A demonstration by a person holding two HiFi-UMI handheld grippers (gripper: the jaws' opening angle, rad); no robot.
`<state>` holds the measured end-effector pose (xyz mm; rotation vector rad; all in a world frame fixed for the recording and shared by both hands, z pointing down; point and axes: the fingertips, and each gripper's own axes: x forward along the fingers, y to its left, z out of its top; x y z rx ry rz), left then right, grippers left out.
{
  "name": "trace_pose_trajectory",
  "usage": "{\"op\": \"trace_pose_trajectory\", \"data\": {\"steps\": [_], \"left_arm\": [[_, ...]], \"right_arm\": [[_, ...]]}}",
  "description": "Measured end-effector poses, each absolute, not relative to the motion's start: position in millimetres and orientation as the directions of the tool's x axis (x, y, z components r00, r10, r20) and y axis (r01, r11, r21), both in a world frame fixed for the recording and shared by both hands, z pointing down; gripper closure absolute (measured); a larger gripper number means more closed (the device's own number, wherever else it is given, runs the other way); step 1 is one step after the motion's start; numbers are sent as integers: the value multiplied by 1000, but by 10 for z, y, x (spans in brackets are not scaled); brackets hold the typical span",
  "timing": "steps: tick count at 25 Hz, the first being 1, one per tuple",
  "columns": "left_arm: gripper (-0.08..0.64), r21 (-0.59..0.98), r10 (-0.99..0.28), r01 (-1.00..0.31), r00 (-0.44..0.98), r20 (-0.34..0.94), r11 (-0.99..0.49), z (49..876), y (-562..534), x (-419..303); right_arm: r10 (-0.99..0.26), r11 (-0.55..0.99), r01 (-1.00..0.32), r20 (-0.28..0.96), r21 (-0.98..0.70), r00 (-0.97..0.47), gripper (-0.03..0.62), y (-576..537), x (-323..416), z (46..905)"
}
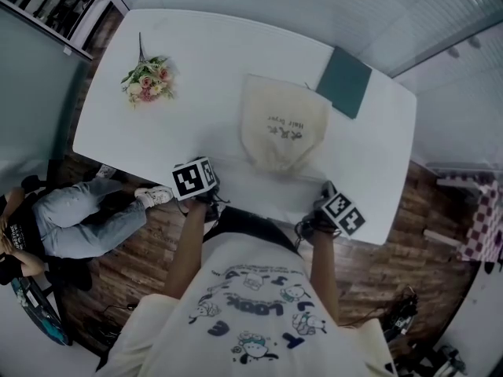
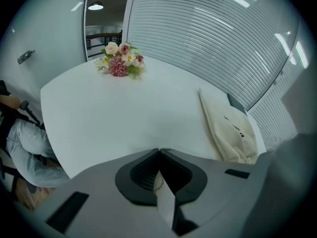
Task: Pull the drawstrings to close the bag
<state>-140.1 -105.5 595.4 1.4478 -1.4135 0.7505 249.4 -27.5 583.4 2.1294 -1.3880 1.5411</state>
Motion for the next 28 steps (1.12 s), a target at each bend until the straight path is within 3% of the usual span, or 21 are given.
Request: {"op": "trace_pose_trajectory", "data": {"steps": [7,8,10,11,14,18,22,28], "left_arm": [[510,169,-406,-985,170,898,-41,5882,-1066,-1321],[509,176,-408,-983,182,895,-54,5872,-1059,-1305],[446,197,-405,-977,214,889,-84,5862,-1041,-1281],[382,205,-401,-974,228,887,-100,5856,-1028,-1276],[365,203,-388,-968,247,888,-150,5811,-977,-1304],[364,167,-376,-939,278,884,-301,5681,-955,-1186],[362,80,-375,-831,331,866,-550,5573,-995,-804],[360,69,-225,-585,415,881,-808,5580,-857,-265]], "right_arm": [[-560,-415,-851,827,-323,-41,566,-336,2393,5730],[-559,-404,-857,828,-320,-45,550,-329,2395,5717],[-555,-375,-872,830,-314,-60,420,-303,2400,5700],[-550,-358,-883,833,-303,-63,416,-281,2410,5692],[-530,-280,-929,846,-241,-60,396,-203,2427,5648],[-551,47,-983,816,-177,-174,393,-272,2100,5506],[-474,412,-909,836,-67,-277,393,-363,1612,5463],[-368,642,-767,879,5,-302,400,-456,1309,5527]]}}
